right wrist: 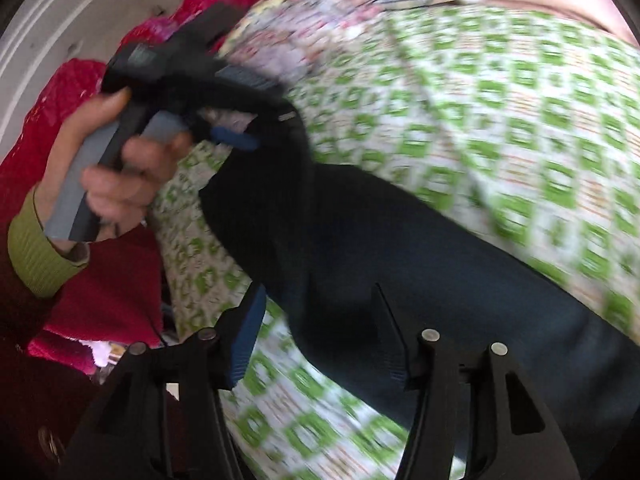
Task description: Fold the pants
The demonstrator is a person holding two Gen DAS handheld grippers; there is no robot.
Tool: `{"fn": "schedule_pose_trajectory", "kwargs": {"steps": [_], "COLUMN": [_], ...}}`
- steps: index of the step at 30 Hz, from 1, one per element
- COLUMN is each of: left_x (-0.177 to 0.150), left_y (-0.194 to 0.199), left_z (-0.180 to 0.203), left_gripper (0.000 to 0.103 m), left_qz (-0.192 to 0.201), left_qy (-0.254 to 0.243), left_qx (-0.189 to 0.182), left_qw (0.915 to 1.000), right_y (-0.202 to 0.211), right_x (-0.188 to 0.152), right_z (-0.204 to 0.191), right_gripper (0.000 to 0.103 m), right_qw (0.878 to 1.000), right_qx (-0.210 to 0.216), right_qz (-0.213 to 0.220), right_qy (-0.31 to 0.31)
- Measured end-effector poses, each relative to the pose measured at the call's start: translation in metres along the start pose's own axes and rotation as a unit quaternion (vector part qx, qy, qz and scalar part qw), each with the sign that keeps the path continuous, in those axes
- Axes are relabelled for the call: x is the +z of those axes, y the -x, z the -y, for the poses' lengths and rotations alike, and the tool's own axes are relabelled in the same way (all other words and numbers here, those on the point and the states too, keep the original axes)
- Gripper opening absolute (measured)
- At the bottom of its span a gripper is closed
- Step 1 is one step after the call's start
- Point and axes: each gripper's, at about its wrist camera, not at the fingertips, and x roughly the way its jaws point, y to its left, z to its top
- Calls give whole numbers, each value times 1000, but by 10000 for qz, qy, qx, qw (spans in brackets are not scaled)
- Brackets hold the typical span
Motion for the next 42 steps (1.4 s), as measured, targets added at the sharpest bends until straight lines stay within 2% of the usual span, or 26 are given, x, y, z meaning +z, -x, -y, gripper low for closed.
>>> {"fn": "schedule_pose_trajectory", "kwargs": {"steps": [8, 10, 11, 12, 13, 14, 15, 18, 21, 23, 29, 36, 42], "left_x": [22, 24, 24, 24, 24, 21, 19, 6, -12, -24, -74, -111, -127], "left_y": [-33, -37, -38, -39, -39, -42, -41, -31, -11, 0, 22, 9, -13], "left_z": [4, 0, -2, -5, -8, -13, -17, -38, -65, -79, -124, -160, -177], "left_gripper": [77, 69, 60, 46, 39, 26, 18, 9, 8, 7, 6, 6, 6], "left_qz": [-332, -311, -298, -281, -275, -286, -291, -34, 375, 598, 1040, 1111, 1082], "left_qy": [109, 161, 164, 154, 130, 109, 115, 252, 430, 519, 1031, 1533, 1846], "left_qx": [388, 403, 396, 328, 226, 134, 53, -361, -863, -1056, -1707, -1962, -2147], "left_qw": [9986, 9986, 9986, 9989, 9993, 9994, 9995, 9990, 9946, 9912, 9744, 9621, 9529], "right_y": [-56, -62, -64, -66, -68, -69, -69, -61, -49, -42, -41, -56, -69], "right_x": [19, 20, 20, 19, 19, 19, 20, 23, 25, 26, 22, 14, 11], "right_z": [-15, -17, -18, -20, -22, -24, -26, -33, -45, -48, -64, -74, -76], "right_gripper": [56, 56, 51, 38, 33, 21, 8, 7, 7, 7, 7, 7, 7], "right_qw": [9988, 9987, 9986, 9984, 9982, 9978, 9975, 9968, 9950, 9939, 9876, 9796, 9749], "right_qx": [95, 116, 152, 185, 163, 125, 109, 115, 66, 38, -45, -150, -268], "right_qz": [-467, -470, -469, -469, -483, -489, -483, -329, -109, -56, -192, -551, -819], "right_qy": [98, 141, 176, 239, 322, 425, 503, 715, 986, 1104, 1556, 1927, 2053]}}
